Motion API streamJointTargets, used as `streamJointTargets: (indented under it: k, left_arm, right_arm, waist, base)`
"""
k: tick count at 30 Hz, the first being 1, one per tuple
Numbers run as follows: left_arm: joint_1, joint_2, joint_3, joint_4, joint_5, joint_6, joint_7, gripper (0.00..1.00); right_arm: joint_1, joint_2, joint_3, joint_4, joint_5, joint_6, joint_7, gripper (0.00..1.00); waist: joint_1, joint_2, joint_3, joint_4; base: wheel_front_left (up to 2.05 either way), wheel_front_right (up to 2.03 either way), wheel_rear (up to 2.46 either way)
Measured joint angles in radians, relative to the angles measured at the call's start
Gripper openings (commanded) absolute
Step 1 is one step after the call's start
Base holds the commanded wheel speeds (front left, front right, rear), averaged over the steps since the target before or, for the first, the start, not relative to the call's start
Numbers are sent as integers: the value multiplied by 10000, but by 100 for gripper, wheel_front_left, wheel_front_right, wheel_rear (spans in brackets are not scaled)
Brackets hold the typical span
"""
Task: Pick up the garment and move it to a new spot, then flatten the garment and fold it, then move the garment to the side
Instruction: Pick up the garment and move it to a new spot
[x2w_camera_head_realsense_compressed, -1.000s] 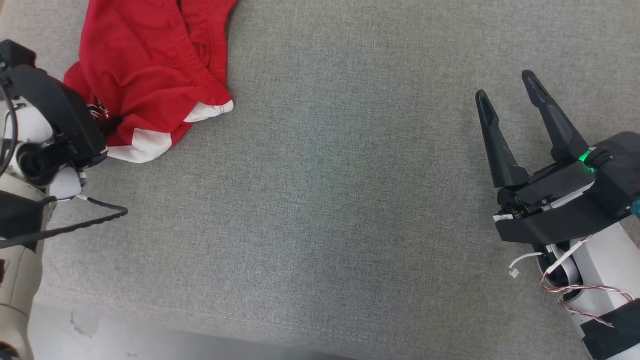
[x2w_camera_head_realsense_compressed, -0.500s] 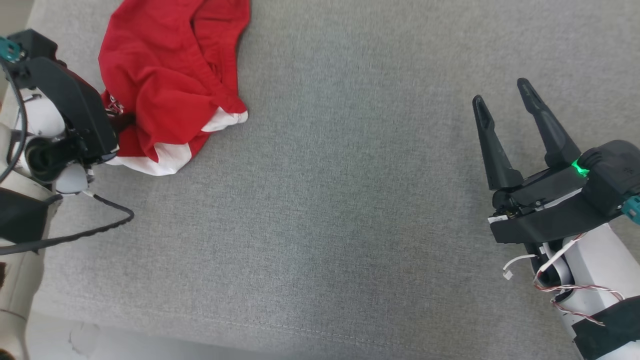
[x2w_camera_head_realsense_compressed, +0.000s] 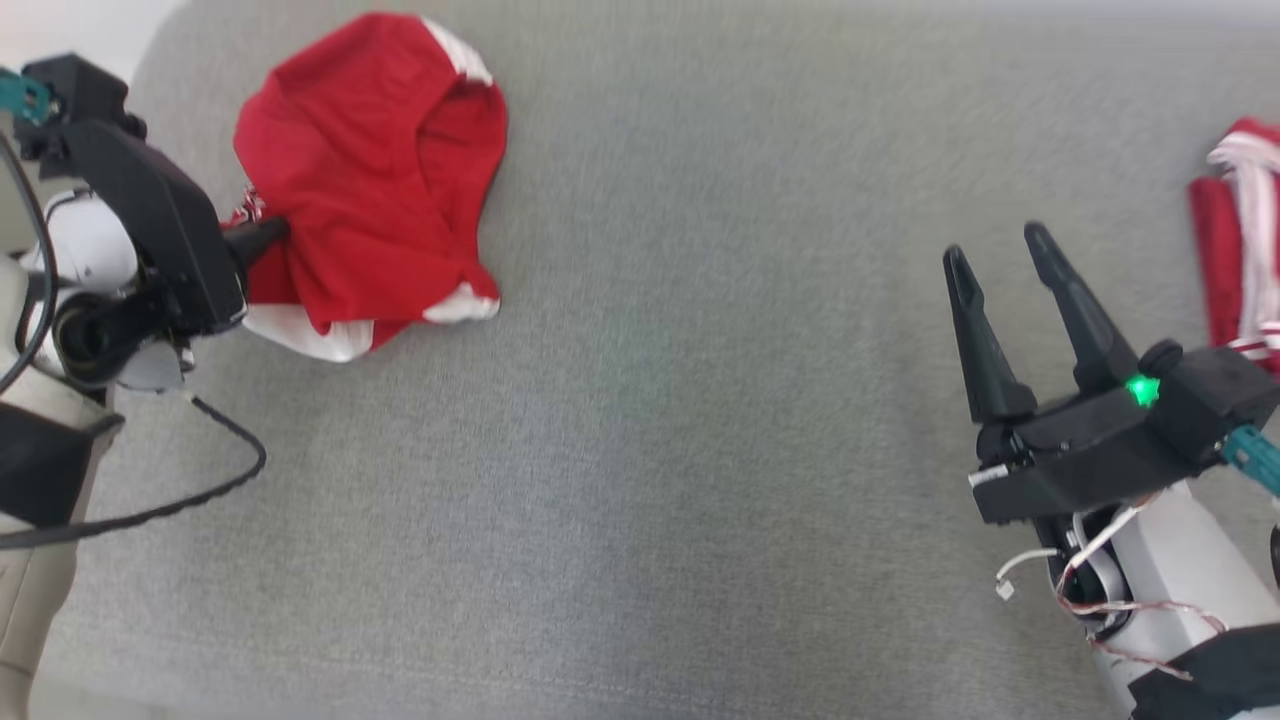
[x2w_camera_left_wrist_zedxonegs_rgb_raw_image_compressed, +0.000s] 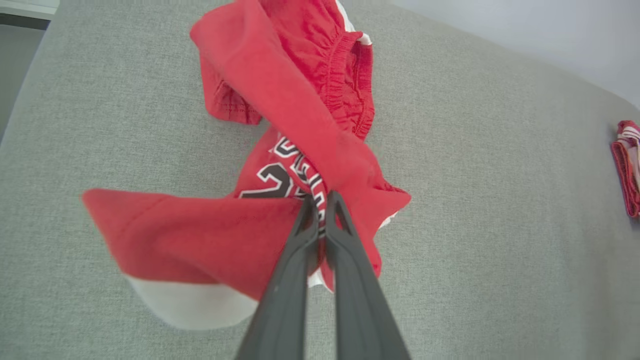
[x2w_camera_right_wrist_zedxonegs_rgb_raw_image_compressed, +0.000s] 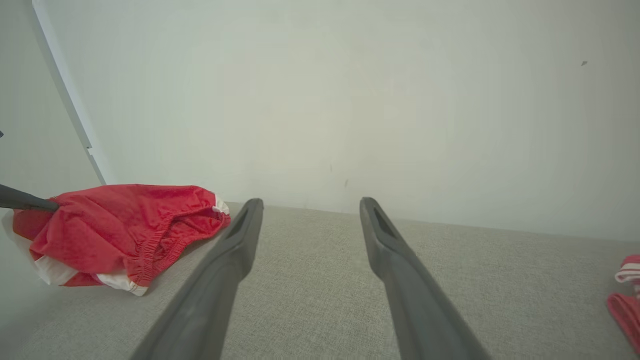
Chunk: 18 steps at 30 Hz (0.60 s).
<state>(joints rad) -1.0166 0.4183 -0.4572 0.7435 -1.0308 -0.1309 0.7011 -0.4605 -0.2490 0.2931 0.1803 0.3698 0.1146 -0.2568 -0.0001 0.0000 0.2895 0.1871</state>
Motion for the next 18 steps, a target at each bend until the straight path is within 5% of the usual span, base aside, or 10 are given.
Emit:
streamJointTargets:
  k: [18]
  left_arm:
    - [1091,545,-1304,-2606,-830,0,-765,0]
  right_arm:
    - [1429,134,-268,17,40,29,0,100]
  waist:
    - [-1,-1,-2160,-1007]
  base:
    - [0,0,0]
